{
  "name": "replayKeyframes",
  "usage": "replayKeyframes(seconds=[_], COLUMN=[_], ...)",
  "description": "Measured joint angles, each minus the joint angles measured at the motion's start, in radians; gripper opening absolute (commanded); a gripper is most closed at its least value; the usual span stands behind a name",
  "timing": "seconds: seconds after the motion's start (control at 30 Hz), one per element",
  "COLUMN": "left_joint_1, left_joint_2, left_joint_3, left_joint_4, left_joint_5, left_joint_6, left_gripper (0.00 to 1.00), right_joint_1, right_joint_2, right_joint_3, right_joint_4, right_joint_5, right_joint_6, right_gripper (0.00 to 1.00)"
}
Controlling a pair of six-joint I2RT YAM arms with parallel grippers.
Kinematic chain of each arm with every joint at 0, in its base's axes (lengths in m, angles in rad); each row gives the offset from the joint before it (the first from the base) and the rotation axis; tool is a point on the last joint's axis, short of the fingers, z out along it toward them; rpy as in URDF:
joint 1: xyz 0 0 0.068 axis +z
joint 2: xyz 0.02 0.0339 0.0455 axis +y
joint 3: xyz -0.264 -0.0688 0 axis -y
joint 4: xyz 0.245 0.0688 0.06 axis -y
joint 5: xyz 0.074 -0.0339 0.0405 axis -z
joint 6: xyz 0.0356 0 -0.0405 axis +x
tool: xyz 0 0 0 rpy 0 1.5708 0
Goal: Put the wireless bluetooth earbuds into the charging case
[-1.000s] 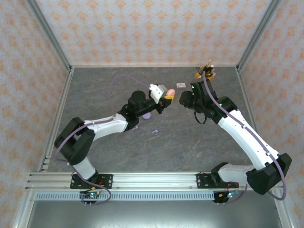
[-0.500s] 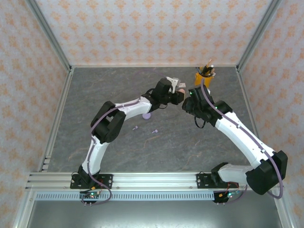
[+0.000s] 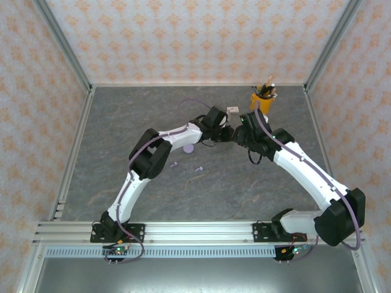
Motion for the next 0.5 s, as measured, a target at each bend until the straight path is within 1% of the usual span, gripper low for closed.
replayKeyframes(seconds=[0.17,0.2,0.23,0.3,0.4,0.43,0.5], left_joint_1=[0.000,0.000,0.000,0.000,0.000,0.001,0.002], left_joint_2=[0.013,0.022,0.031,0.037,0.037,0.037,0.037], left_joint_3=[0.022,0.037,0.051,0.072,0.088,0.090,0.093], left_joint_4=[-0.050,-0.062,-0.072,-0.081,-0.100,-0.108,-0.110], left_joint_5=[-0.001,0.000,-0.002,-0.002,-0.008,-0.010,-0.011], left_joint_6=[-0.029,-0.032,-0.035,-0.034,-0.031,-0.027,-0.022], left_gripper=[0.38,0.43,0.51,0.59,0.65,0.69,0.70], right_joint_1=[0.000,0.000,0.000,0.000,-0.002,-0.002,-0.002], right_joint_2=[0.008,0.008,0.008,0.008,0.007,0.006,0.002], right_joint_3=[0.003,0.005,0.006,0.008,0.008,0.008,0.008], right_joint_4=[-0.008,-0.009,-0.011,-0.016,-0.024,-0.028,-0.029], right_joint_5=[0.005,0.009,0.012,0.018,0.023,0.026,0.030], right_joint_6=[0.000,-0.001,-0.001,0.000,-0.004,-0.005,-0.006], right_gripper=[0.51,0.52,0.53,0.54,0.56,0.57,0.57])
